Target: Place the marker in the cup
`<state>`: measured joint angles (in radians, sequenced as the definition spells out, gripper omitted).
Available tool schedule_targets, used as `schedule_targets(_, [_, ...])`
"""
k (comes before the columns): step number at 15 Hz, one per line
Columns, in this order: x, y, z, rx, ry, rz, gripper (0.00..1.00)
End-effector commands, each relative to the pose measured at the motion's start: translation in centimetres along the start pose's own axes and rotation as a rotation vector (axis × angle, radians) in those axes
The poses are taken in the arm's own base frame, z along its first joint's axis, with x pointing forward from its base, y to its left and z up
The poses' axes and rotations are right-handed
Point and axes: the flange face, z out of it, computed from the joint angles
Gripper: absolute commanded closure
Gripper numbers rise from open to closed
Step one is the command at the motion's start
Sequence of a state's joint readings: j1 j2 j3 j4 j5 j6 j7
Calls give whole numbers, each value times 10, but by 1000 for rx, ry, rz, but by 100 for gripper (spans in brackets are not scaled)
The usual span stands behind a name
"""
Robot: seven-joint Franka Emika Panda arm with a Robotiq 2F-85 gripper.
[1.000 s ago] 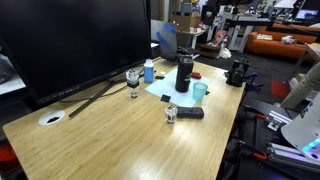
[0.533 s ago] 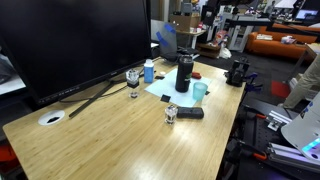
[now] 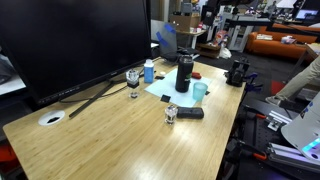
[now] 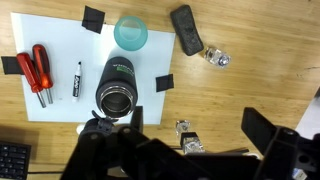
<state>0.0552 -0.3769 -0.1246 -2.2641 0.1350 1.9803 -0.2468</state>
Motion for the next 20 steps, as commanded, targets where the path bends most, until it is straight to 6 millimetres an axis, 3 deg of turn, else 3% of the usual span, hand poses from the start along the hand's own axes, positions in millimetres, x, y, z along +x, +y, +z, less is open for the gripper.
schedule_targets(1, [5, 2, 1, -7, -13, 12, 0])
schedule_targets(9, [26, 73, 22, -106, 58, 382, 0])
schedule_targets(10, [18, 66, 23, -107, 35, 299, 0])
schedule_targets(18, [19, 66, 25, -109, 36, 304, 0])
schedule_targets(20, [29, 78, 42, -142, -37, 302, 0])
